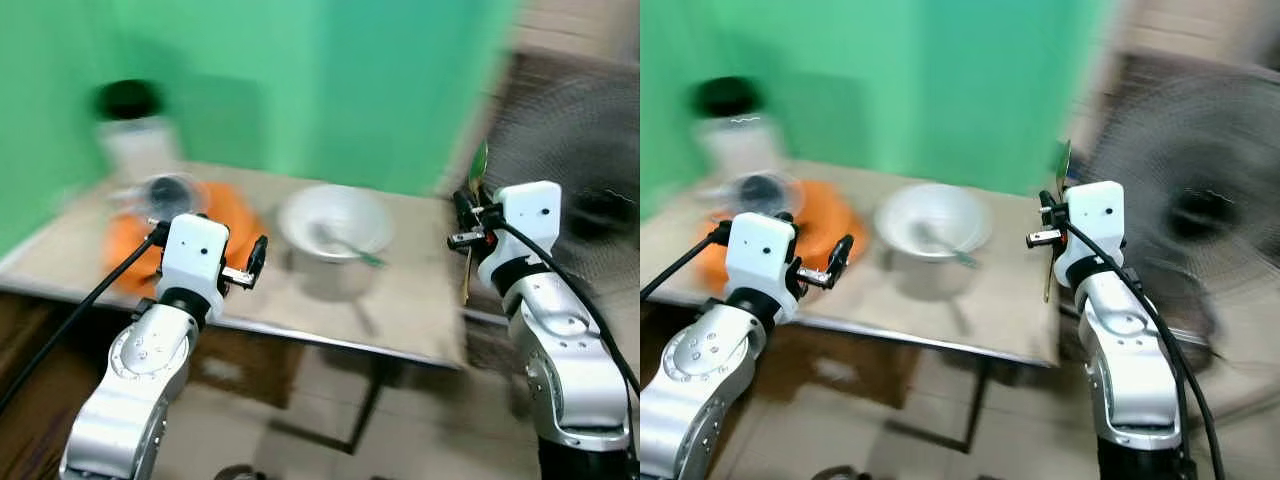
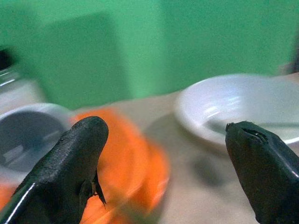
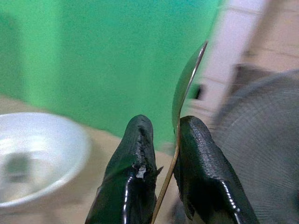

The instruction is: Setting the table

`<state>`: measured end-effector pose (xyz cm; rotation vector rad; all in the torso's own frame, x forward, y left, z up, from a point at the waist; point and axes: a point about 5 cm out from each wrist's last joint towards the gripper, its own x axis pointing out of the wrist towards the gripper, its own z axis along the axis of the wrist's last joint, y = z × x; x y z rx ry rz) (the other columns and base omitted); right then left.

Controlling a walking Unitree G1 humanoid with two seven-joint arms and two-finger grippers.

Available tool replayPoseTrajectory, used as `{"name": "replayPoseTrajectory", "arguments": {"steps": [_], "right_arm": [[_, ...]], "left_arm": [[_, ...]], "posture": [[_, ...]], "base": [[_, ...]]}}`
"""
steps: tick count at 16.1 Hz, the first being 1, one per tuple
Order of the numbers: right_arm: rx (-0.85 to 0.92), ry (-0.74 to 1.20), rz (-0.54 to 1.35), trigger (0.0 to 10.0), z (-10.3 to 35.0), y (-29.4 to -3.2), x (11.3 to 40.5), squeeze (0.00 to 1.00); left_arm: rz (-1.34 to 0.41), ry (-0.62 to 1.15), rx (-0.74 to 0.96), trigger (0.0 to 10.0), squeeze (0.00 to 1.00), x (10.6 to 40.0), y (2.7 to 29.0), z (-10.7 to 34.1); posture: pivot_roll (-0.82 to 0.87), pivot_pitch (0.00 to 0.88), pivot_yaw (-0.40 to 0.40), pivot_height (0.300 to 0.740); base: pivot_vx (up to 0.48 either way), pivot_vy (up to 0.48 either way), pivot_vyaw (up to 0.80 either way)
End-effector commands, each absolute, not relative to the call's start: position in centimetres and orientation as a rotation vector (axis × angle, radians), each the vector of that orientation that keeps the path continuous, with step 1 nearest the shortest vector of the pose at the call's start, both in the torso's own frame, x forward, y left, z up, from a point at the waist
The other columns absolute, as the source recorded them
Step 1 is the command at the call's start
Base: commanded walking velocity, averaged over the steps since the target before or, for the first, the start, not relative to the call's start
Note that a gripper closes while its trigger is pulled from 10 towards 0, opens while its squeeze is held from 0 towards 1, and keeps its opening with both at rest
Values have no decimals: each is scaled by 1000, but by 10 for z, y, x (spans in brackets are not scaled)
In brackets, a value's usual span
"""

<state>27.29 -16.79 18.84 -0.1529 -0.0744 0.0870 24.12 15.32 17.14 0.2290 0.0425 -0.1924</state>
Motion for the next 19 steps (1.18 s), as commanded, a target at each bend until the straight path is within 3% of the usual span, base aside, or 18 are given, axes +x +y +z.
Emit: {"name": "replayPoseTrajectory", "arguments": {"steps": [1, 7, 15, 19], "right_arm": [[-161, -179, 39, 10000, 203, -171, 271, 0], [-140, -278, -173, 10000, 200, -169, 275, 0], [-110, -296, -239, 10000, 193, -167, 272, 0], [-53, -116, -243, 10000, 167, -175, 274, 0]], "left_arm": [[-191, -13, 247, 10000, 0, 240, 153, 180], [-196, -63, 242, 10000, 0, 245, 151, 184], [-198, -73, 236, 10000, 0, 250, 153, 186], [-125, -34, 200, 10000, 0, 252, 165, 180]], "posture": [[83, 0, -47, 740], [98, 0, -27, 740], [79, 0, 1, 740], [80, 0, 1, 740]], "base": [[0, 0, -800], [0, 0, -800], [0, 0, -800], [0, 0, -600]]}}
